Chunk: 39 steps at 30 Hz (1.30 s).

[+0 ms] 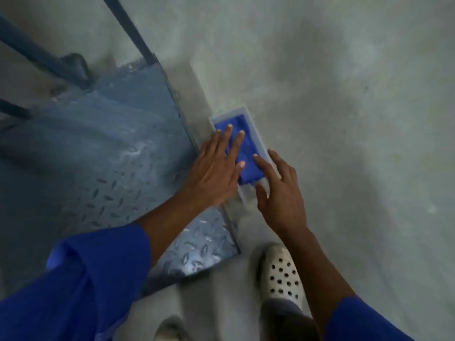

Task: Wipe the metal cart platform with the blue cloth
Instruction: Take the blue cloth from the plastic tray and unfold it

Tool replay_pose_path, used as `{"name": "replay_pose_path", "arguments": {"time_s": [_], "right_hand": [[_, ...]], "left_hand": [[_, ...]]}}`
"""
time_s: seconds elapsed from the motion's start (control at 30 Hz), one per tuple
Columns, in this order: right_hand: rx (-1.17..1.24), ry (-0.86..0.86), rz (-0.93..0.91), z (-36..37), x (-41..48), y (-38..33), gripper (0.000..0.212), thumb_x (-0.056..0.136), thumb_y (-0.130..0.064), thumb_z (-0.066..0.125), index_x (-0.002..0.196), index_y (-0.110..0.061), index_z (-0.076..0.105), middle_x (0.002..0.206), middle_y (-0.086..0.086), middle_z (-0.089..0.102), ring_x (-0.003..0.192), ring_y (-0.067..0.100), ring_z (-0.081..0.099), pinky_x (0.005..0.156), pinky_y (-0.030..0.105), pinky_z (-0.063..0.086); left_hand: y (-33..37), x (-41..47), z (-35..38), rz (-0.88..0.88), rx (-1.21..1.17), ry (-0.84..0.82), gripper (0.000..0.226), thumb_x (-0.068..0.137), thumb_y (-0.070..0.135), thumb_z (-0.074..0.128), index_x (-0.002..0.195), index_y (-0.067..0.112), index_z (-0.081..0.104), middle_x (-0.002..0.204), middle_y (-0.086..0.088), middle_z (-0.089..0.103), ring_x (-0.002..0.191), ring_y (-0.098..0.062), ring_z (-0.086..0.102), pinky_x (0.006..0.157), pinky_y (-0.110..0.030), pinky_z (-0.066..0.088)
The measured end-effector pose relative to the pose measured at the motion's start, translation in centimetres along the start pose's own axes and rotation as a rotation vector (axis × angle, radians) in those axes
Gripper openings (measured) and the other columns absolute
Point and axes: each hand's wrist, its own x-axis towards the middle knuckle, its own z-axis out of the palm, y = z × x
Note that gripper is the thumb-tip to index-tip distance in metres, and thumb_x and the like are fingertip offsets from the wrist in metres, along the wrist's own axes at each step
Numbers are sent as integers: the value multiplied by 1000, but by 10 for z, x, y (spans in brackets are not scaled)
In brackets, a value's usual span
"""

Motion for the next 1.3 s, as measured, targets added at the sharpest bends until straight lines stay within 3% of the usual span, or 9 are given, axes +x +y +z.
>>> {"name": "replay_pose_path", "arguments": {"time_s": [0.1, 0.2, 0.33, 0.57, 0.73, 0.87, 0.97, 1.17, 1.3], "right_hand": [[27, 58, 56, 44, 13, 36, 62, 93, -1, 71, 151, -21, 59, 164, 8, 48, 141, 28, 46, 110, 33, 45], [-17, 130, -41, 74, 14, 57, 56, 94, 2, 72, 147, -15, 64, 156, 10, 57, 133, 28, 53, 105, 37, 52], [-138, 158, -153, 89, 21, 67, 57, 89, 7, 74, 141, -16, 69, 143, 10, 67, 121, 32, 64, 76, 44, 64], [-328, 56, -194, 115, 46, 79, 51, 90, -4, 80, 139, -5, 69, 148, 18, 64, 126, 40, 65, 92, 47, 64], [-410, -37, -118, 119, 32, 79, 54, 97, -18, 75, 148, -11, 62, 156, 17, 58, 135, 41, 59, 91, 53, 63], [-398, -201, -39, 110, 34, 73, 62, 108, -24, 59, 166, -31, 37, 177, 8, 24, 156, 32, 30, 104, 51, 56], [-392, -240, -39, 110, 37, 68, 61, 109, -16, 55, 165, -32, 37, 178, 12, 15, 157, 35, 25, 114, 50, 50], [-424, -260, -5, 109, 41, 61, 56, 109, -14, 52, 163, -26, 43, 173, 16, 24, 151, 37, 28, 114, 48, 50], [-441, -246, -13, 107, 46, 61, 46, 111, -19, 50, 156, -26, 53, 161, 11, 40, 142, 33, 35, 103, 44, 55]], "left_hand": [[-12, 43, 48, -31, 69, -174, 76, 110, 32, 38, 169, 11, -4, 176, -19, -11, 165, -39, -4, 134, -49, 6], [-22, 85, 65, -11, 217, -401, 79, 113, 38, 38, 168, 19, -15, 173, -14, -28, 163, -36, -18, 132, -48, -7], [-41, 118, 70, 16, 347, -567, 83, 111, 50, 41, 168, 29, -15, 173, -16, -29, 163, -37, -15, 132, -52, -3], [-47, 121, 77, 166, 507, -532, 83, 111, 49, 40, 168, 29, -15, 172, -10, -32, 162, -42, -2, 129, -55, 19], [-49, 128, 73, 184, 463, -508, 81, 108, 48, 49, 170, 33, 0, 176, -9, -22, 159, -46, 8, 127, -52, 26], [-53, 136, 74, 223, 431, -504, 73, 106, 44, 57, 168, 41, 18, 177, -9, -8, 154, -48, 20, 125, -53, 32], [-54, 143, 73, 244, 416, -484, 71, 105, 33, 64, 165, 42, 28, 177, -8, 3, 151, -45, 33, 123, -52, 37], [-43, 148, 72, 265, 460, -400, 53, 109, 19, 54, 160, 26, 46, 166, -18, 33, 147, -40, 45, 120, -47, 40], [-38, 150, 70, 132, 300, -353, 34, 105, 27, 60, 132, 8, 66, 139, -16, 60, 129, -39, 59, 102, -44, 48]]}}
